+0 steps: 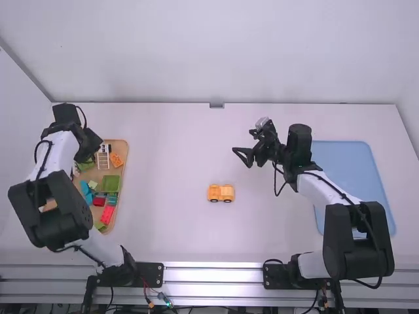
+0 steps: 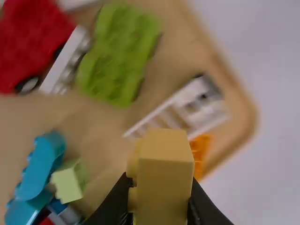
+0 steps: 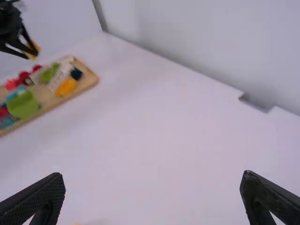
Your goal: Assemble lego blocks to make yellow taxi
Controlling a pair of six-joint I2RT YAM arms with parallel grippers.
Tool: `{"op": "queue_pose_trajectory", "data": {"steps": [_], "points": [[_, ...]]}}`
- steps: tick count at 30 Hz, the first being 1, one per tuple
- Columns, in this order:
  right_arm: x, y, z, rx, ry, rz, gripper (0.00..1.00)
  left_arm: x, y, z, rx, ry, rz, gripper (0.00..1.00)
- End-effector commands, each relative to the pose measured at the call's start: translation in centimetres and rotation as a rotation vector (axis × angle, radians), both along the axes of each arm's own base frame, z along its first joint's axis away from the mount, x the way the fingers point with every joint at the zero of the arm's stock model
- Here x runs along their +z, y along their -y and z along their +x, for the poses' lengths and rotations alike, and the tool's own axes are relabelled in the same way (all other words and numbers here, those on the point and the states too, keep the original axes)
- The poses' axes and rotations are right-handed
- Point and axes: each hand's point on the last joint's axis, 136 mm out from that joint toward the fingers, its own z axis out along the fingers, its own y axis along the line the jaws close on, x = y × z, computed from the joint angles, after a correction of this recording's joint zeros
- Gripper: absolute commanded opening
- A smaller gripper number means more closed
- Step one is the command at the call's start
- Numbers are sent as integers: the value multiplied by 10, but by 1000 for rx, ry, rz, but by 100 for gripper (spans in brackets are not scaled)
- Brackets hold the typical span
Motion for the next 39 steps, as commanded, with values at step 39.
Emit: {"op": "queue_pose_trajectory", "data": {"steps": [39], "points": [[9, -70, -56, 196, -424, 129, 73, 30, 401, -48, -1788, 627, 703, 1]]}}
